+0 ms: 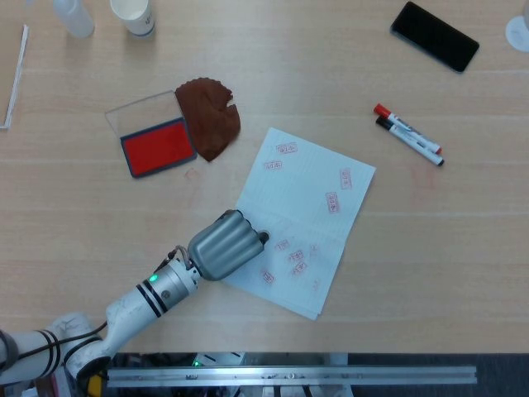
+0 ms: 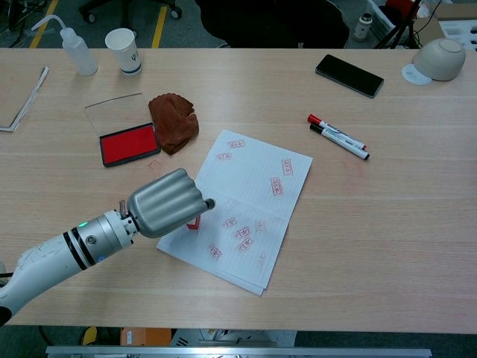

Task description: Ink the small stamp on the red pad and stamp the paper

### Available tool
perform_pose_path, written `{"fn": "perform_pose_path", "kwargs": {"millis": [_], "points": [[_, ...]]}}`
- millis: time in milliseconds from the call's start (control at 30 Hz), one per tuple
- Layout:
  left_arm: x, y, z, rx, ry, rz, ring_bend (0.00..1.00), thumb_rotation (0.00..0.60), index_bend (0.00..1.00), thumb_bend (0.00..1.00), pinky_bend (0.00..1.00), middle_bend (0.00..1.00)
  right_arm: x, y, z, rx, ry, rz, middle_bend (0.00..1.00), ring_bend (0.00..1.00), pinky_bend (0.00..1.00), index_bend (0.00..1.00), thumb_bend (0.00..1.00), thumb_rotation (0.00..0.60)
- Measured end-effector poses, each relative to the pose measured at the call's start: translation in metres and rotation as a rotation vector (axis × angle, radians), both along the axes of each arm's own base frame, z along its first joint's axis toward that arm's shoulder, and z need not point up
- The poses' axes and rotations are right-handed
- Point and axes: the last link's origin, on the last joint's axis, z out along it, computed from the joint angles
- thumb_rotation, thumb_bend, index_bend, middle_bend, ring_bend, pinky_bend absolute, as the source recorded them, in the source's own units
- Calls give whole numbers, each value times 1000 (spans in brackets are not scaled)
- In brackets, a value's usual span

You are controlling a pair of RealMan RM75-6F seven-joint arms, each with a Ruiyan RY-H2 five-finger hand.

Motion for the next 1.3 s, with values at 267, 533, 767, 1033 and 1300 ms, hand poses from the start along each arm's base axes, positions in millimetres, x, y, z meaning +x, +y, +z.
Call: {"fn": "perform_pose_path", "kwargs": {"millis": [267, 533, 767, 1033, 1300], "points": [[-1, 0, 1, 3, 2, 3, 1000, 600, 544, 310, 1000, 1000, -1, 0, 1, -2, 0, -2, 314, 193, 242, 246, 186, 600], [8, 6, 20, 21, -53, 1, 1000, 600, 544, 310, 1000, 1000, -1, 1, 1, -9, -9, 4, 314, 193, 242, 246, 186, 600], [17, 21, 56, 48, -116, 29, 1000, 600, 543, 310, 1000, 1000, -1, 0, -2, -7, -21, 13, 314, 193, 242, 246, 186, 600], [5, 41, 73, 81, -142, 107, 1000, 600, 538, 310, 1000, 1000, 1, -1, -2, -7, -24, 22, 314, 193, 242, 246, 186, 600], [-27, 58, 72, 117, -104, 182, 1000, 600, 529, 310, 1000, 1000, 4, -3, -2, -5, -21, 29, 314, 193, 242, 246, 186, 600]]}}
